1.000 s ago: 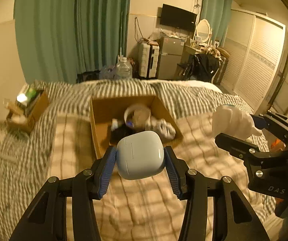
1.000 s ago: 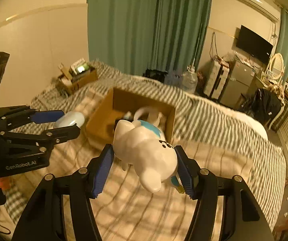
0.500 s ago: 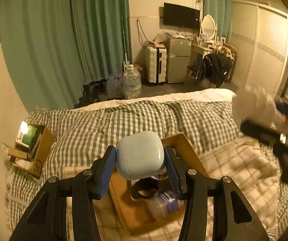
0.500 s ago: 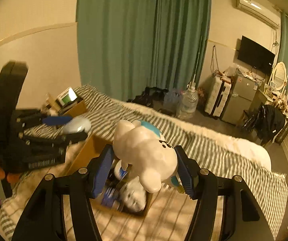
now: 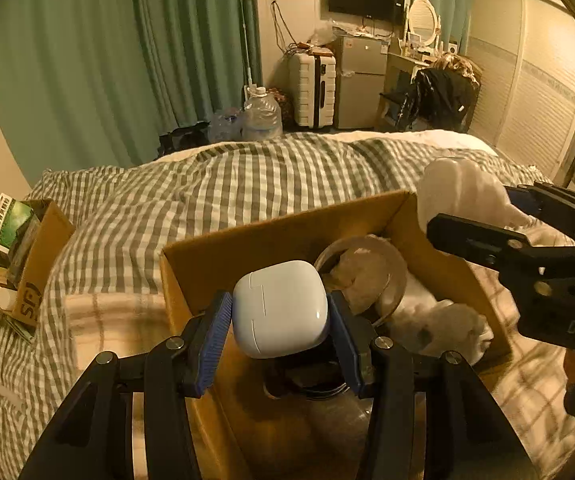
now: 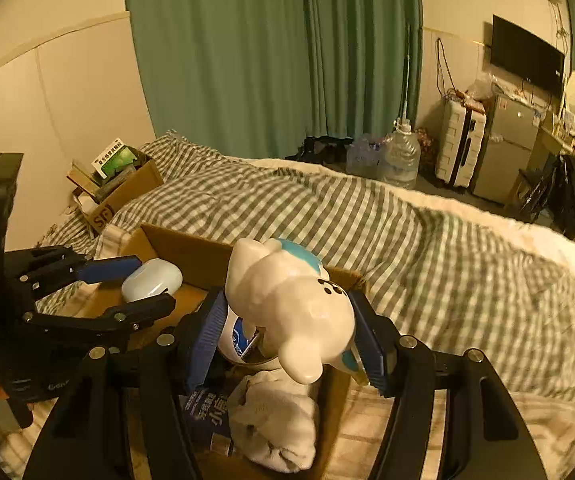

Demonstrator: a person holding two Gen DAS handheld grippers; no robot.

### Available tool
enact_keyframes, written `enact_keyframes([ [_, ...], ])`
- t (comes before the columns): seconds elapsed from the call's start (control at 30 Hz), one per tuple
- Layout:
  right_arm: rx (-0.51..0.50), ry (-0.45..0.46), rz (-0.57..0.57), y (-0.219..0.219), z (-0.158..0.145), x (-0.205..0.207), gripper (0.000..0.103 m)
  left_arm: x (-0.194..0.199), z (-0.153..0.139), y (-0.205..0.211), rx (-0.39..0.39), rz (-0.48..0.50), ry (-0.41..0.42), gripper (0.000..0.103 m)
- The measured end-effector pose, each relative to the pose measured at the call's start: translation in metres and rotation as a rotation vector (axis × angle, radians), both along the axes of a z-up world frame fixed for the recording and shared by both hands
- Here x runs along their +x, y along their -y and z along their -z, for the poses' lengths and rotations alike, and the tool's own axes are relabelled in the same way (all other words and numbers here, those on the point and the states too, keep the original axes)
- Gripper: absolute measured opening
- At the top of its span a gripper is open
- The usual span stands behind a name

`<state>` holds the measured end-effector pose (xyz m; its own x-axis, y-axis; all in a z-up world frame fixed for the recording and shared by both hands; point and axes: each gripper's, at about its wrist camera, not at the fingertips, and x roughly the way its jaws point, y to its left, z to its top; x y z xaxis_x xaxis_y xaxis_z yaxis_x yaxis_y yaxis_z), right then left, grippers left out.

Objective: Organize objects
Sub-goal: 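Carry the earbuds case and plush toy into the box and release both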

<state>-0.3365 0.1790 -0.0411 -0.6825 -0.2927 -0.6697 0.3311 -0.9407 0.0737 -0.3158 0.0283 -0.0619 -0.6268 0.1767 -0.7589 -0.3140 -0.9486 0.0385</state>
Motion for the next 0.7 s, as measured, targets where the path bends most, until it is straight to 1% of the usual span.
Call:
enact_keyframes([
  [0.07,-0.015,0.007,0.001,0.000,0.011,-0.004,0.061,0.000,0.008,0.000,0.007,0.011,0.008,0.050],
  [0.17,-0.033,0.002,0.004,0.001,0.018,-0.006,0.062,0.001,0.012,-0.003,0.001,0.009,0.009,0.050],
  [0.2,-0.042,-0.010,0.003,0.000,0.019,-0.006,0.071,0.000,0.011,-0.004,0.000,0.011,0.011,0.052],
  [0.23,-0.051,-0.023,0.008,-0.001,0.016,-0.005,0.078,0.001,0.008,-0.005,0.003,0.016,0.012,0.052],
  [0.27,-0.055,-0.037,0.020,-0.001,0.011,-0.001,0.087,0.002,0.003,-0.006,0.009,0.019,0.003,0.054],
  [0.3,-0.059,-0.052,0.032,-0.003,0.005,0.001,0.088,0.004,-0.003,-0.006,0.014,0.022,-0.008,0.063],
  [0.33,-0.063,-0.066,0.043,-0.004,-0.001,0.004,0.088,0.007,-0.012,-0.006,0.021,0.019,-0.027,0.069],
  [0.37,-0.064,-0.076,0.051,-0.006,-0.008,0.006,0.088,0.010,-0.020,-0.005,0.029,0.012,-0.044,0.079],
  [0.4,-0.058,-0.082,0.065,-0.008,-0.017,0.009,0.088,0.013,-0.028,-0.004,0.036,0.002,-0.060,0.084],
  [0.53,-0.034,-0.112,0.108,-0.017,-0.055,0.029,0.090,0.036,-0.073,-0.003,0.039,-0.025,-0.123,0.086],
  [0.6,-0.019,-0.142,0.152,-0.026,-0.081,0.047,0.095,0.051,-0.095,-0.002,0.034,-0.031,-0.165,0.097],
  [0.7,-0.011,-0.193,0.198,-0.038,-0.117,0.076,0.100,0.080,-0.132,-0.002,0.048,-0.028,-0.225,0.101],
])
